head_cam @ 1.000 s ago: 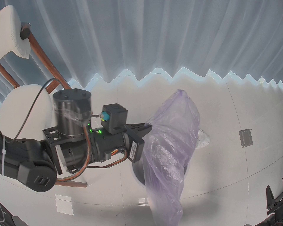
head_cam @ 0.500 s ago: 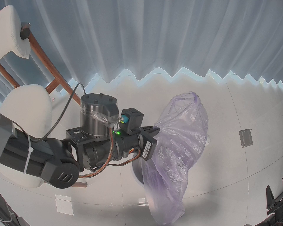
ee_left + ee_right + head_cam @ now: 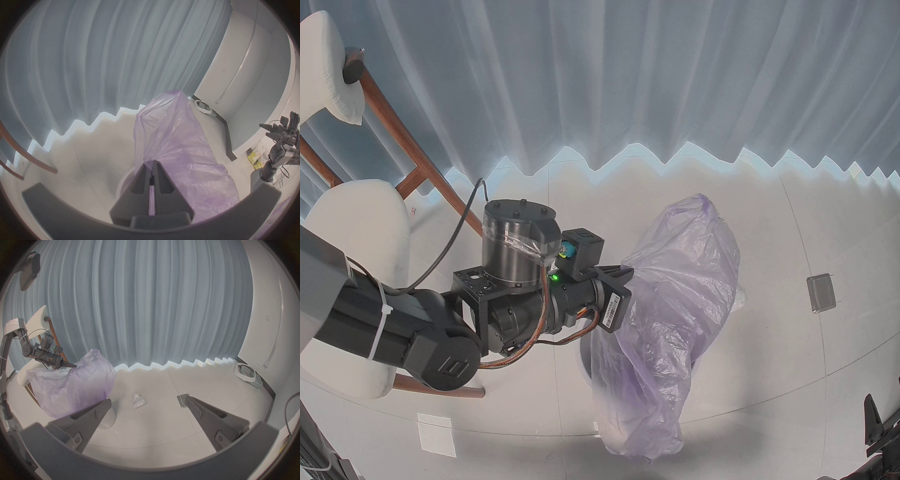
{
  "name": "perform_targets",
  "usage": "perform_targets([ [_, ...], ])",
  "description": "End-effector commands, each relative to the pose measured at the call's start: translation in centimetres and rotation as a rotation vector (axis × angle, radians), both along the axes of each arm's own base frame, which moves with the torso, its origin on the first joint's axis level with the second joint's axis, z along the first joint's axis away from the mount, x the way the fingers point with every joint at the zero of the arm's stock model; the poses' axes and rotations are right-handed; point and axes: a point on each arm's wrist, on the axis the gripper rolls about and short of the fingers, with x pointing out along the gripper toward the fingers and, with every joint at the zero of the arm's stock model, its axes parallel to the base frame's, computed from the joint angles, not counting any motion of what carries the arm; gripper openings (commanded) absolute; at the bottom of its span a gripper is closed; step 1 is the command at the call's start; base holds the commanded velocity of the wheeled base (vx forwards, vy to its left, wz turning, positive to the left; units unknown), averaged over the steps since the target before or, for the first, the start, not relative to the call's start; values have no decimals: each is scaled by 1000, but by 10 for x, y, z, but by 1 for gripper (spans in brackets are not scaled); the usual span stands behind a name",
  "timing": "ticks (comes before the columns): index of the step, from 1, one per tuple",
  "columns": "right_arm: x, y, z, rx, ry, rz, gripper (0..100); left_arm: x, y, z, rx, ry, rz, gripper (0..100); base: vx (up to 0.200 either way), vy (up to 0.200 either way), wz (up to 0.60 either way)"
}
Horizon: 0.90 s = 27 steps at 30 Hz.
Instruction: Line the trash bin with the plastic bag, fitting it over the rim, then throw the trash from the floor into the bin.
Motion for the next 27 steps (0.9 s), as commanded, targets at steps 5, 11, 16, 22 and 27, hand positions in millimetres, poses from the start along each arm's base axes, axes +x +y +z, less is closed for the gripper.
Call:
perform_targets([
  [5, 0, 0, -5, 2, 0, 0, 100, 6, 7, -2, 2, 7, 28, 0, 0, 0, 0],
  [11, 2, 0, -5, 3, 31, -1, 100, 6, 7, -2, -1, 8, 27, 0, 0, 0, 0],
  [16, 0, 0, -5, 0, 5, 5, 100, 6, 7, -3, 0, 12, 28, 0, 0, 0, 0],
  [22, 0, 0, -5, -38, 6, 5, 100, 6, 7, -2, -12, 16, 32, 0, 0, 0, 0],
  [27, 0, 0, -5, -50, 4, 17, 100, 9, 10, 0, -20, 15, 51, 0, 0, 0, 0],
])
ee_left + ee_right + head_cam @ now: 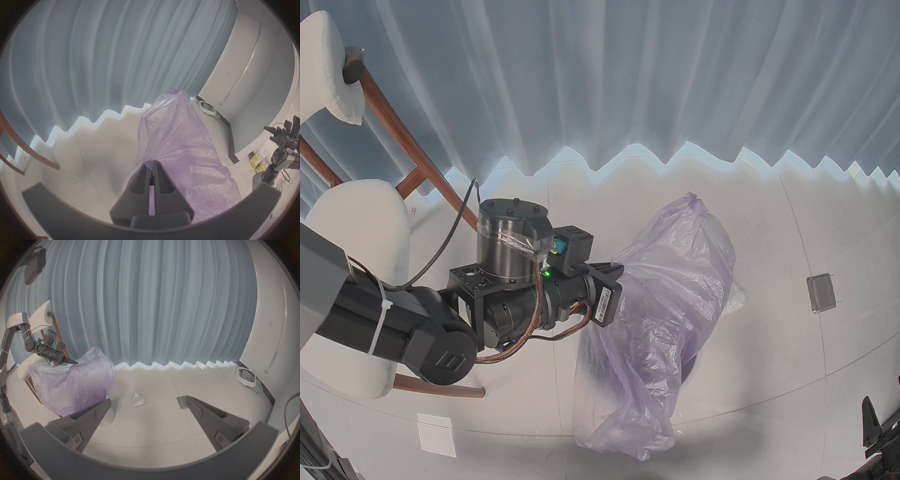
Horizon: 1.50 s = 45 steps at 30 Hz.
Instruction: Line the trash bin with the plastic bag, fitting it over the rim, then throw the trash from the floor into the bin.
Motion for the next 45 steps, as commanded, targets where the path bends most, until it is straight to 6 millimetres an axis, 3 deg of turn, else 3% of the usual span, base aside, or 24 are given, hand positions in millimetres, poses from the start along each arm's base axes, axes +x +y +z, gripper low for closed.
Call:
perform_targets([
  [1, 0, 0, -5, -3, -1, 2, 100, 4, 3, 3, -9, -8, 19, 0, 0, 0, 0],
  [6, 0, 0, -5, -11, -2, 8, 100, 13, 6, 5, -25, -9, 47, 0, 0, 0, 0],
  [35, 0, 0, -5, -13, -4, 0, 100, 11, 9, 6, -27, -9, 47, 0, 0, 0, 0],
  [38, -1, -1, 24, 37, -198, -52, 100, 9, 10, 4, -28, -2, 48, 0, 0, 0, 0],
  [40, 8, -2, 45, 33, -222, -60, 100, 6, 13, 7, -32, -7, 47, 0, 0, 0, 0],
  [44, 14, -2, 45, 23, -190, -47, 100, 7, 12, 7, -34, -9, 44, 0, 0, 0, 0],
  [45, 15, -2, 34, -2, -158, -16, 100, 8, 11, 7, -35, -10, 44, 0, 0, 0, 0],
])
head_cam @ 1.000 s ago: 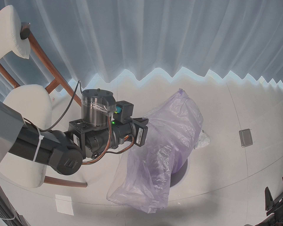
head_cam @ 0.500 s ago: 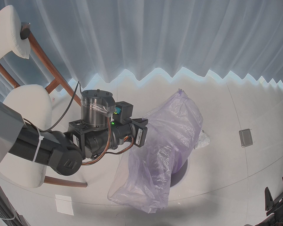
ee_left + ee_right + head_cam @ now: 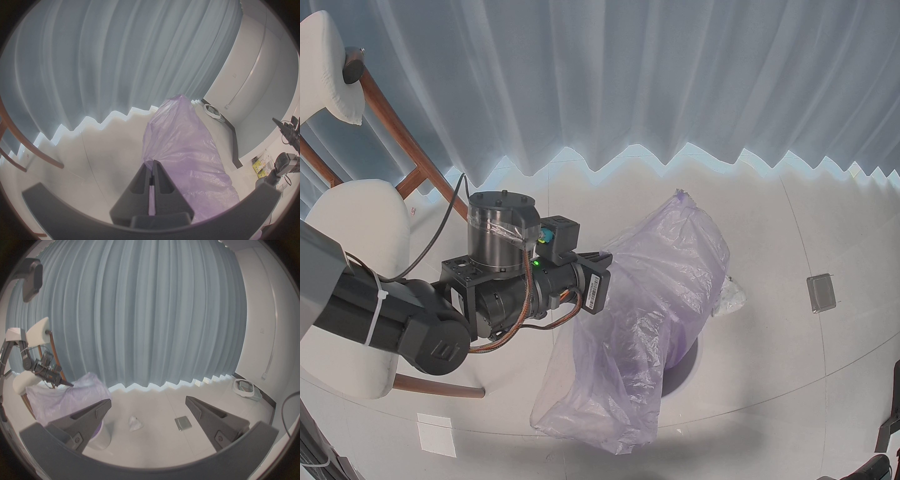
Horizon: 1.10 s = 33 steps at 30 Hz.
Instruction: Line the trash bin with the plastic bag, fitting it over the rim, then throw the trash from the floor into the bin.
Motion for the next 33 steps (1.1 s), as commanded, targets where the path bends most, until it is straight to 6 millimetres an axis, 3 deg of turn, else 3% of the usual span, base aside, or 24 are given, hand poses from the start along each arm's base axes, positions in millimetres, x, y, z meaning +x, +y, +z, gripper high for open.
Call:
perform_targets([
  [1, 13, 0, 2, -28, 67, 41, 100, -2, 1, 3, -7, -6, -2, 0, 0, 0, 0],
  [11, 5, -2, 5, 89, 200, 178, 100, -2, 1, 3, -8, -8, -1, 0, 0, 0, 0],
  [18, 12, -1, 10, 168, 295, 228, 100, 2, -2, 2, -10, -10, -2, 0, 0, 0, 0],
  [25, 28, 3, 20, 186, 415, 309, 100, 5, -6, -3, -4, -3, -4, 0, 0, 0, 0],
  [33, 61, 15, 42, 297, 601, 375, 100, 5, -6, -4, -2, 0, -4, 0, 0, 0, 0],
])
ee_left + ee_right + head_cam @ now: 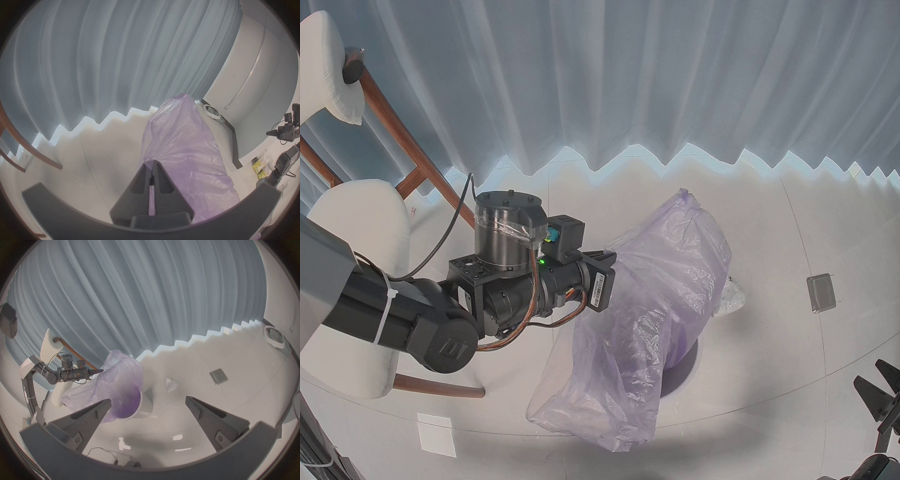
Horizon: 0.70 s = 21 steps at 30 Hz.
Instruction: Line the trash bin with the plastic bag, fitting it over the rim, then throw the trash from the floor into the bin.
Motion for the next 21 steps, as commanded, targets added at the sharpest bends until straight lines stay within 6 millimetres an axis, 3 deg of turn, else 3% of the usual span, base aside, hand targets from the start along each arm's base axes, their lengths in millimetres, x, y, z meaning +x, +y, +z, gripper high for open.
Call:
perform_targets([
  [1, 30, 10, 15, 19, 157, 52, 100, 0, -1, -3, 5, 5, 1, 0, 0, 0, 0],
  [14, 51, 34, 6, -61, 329, 313, 100, -1, 1, -1, 1, 3, 1, 0, 0, 0, 0],
  [21, 51, 45, -4, -139, 381, 452, 100, -1, 1, -1, 3, 5, 1, 0, 0, 0, 0],
])
